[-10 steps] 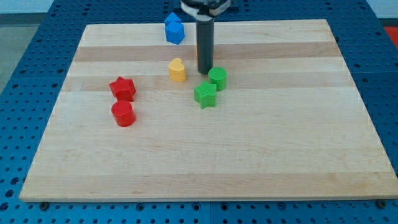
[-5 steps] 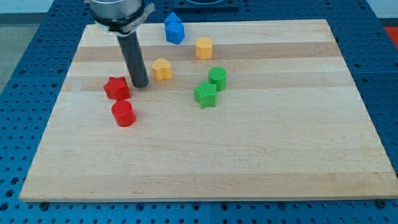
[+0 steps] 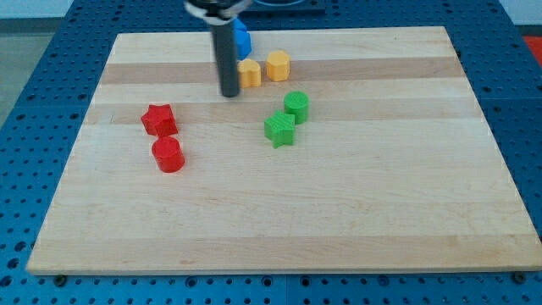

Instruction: Push the yellow heart into the yellow hexagon

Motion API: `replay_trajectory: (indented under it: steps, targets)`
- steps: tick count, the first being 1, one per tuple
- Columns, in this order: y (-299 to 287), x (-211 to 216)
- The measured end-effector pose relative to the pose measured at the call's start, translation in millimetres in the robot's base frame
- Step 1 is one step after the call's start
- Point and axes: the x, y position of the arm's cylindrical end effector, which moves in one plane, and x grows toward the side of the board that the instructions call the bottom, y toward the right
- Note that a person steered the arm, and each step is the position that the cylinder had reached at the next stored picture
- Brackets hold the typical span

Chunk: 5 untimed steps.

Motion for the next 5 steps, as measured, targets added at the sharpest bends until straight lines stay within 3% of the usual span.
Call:
replay_trajectory:
  steps: [1,5]
  targets:
    - [-16,-32]
    - [71,-19]
